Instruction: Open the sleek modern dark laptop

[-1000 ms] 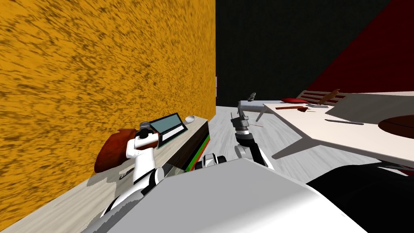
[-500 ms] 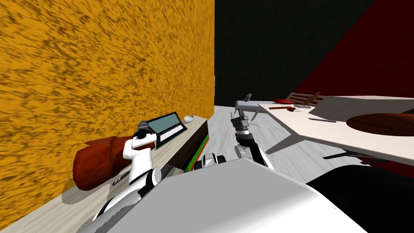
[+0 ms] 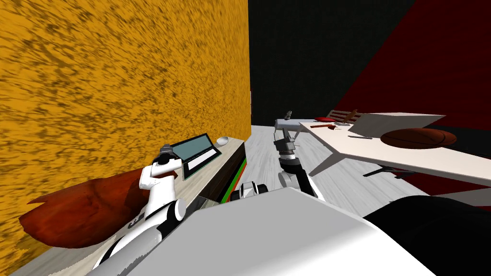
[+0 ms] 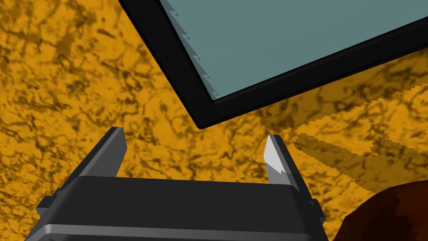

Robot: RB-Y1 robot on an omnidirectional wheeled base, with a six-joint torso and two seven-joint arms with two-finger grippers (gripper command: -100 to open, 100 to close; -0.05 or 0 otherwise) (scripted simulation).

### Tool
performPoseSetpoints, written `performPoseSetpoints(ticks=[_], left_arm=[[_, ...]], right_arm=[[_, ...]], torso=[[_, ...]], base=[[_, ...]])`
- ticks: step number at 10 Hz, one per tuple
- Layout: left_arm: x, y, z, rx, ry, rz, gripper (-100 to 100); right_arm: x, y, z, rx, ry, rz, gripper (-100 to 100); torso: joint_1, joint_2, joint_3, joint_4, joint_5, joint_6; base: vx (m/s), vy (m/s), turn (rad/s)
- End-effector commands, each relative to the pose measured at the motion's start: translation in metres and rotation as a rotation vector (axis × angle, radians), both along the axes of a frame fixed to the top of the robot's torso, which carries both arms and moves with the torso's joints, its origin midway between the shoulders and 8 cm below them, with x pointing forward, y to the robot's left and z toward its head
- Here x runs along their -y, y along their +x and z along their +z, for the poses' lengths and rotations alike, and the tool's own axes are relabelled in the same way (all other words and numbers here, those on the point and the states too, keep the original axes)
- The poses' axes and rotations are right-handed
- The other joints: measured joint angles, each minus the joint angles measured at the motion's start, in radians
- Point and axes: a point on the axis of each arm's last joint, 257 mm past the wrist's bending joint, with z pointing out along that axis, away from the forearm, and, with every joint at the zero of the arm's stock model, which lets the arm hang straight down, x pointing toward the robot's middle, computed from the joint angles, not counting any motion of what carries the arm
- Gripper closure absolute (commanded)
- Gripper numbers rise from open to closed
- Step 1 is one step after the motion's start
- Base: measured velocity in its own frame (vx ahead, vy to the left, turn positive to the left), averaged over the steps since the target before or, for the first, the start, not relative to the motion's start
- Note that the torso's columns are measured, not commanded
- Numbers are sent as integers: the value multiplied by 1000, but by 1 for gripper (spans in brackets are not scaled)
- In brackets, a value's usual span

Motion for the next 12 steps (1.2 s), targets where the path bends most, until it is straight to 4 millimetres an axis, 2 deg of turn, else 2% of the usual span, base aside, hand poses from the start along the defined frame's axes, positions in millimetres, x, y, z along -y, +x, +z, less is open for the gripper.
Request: performPoseSetpoints(ticks=[1, 9, 12], left_arm=[[-13, -2, -4, -20, -4, 14, -100], [-60, -18, -11, -86, -15, 70, -100], [-62, -19, -8, -87, -16, 76, -100]], right_arm=[[0, 0, 0, 0, 0, 0, 0], [0, 0, 0, 0, 0, 0, 0], [0, 0, 0, 0, 0, 0, 0]], torso=[[0, -1, -1, -1, 1, 0], [-1, 0, 0, 0, -1, 0], [-1, -1, -1, 0, -1, -1]], base=[[-21, 35, -97], [-32, 47, -125], [-14, 40, -55]])
